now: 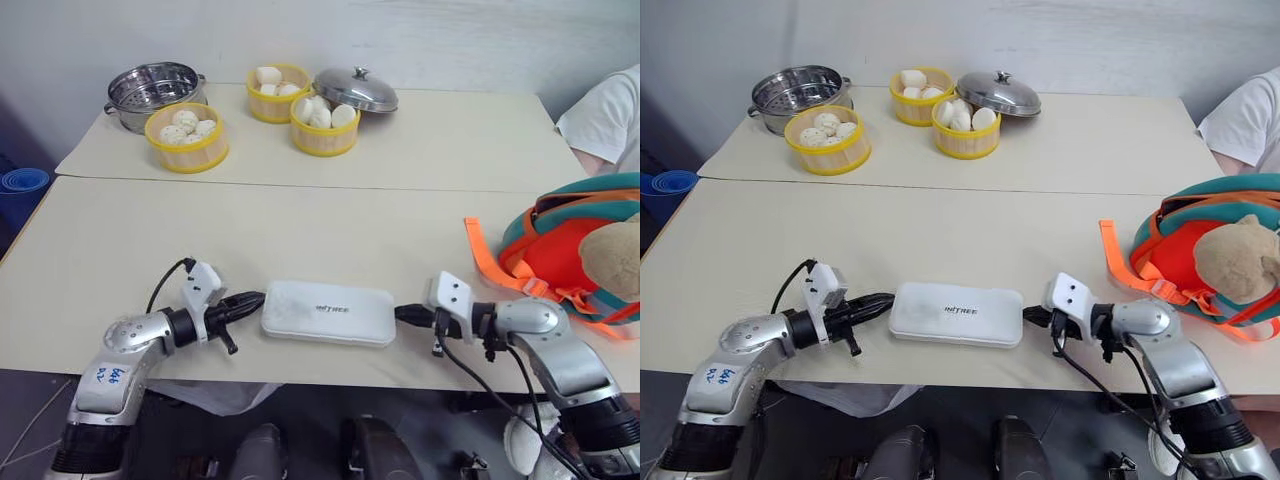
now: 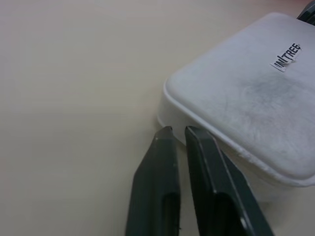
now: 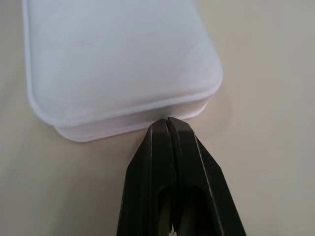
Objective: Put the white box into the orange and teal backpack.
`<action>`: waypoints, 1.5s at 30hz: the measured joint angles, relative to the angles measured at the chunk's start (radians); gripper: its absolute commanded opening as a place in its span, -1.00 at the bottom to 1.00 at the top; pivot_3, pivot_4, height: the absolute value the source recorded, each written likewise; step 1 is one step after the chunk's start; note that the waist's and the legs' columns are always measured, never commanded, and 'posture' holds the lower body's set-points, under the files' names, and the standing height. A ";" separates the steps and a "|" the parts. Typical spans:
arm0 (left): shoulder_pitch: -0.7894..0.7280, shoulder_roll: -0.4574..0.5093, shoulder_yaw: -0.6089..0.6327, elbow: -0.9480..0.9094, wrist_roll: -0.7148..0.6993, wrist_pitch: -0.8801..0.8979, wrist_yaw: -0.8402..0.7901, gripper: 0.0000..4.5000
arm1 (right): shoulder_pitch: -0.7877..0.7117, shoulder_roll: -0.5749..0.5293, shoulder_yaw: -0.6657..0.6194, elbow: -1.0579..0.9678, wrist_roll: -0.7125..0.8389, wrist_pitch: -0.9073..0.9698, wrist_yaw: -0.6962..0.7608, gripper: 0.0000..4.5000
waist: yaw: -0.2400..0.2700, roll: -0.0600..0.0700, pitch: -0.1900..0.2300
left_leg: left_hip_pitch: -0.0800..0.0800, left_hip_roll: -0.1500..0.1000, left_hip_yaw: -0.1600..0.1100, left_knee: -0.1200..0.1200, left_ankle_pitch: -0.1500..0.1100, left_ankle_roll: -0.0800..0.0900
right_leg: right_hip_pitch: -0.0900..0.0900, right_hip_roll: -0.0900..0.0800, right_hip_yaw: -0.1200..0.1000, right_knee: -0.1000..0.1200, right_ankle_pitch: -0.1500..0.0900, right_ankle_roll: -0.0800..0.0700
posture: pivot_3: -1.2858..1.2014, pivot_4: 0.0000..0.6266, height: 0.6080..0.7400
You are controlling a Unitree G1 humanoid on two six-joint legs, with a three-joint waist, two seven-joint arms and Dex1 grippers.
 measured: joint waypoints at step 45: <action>-0.478 -0.088 0.070 0.480 -0.639 1.089 0.286 0.32 | -0.065 0.036 0.083 0.109 -0.147 -0.256 0.046 -1.00 | 0.002 -0.001 -0.002 | 0.004 -0.001 -0.001 0.002 0.005 -0.009 | 0.003 0.000 0.000 0.002 0.000 0.000 | 0.03 -0.52 1.00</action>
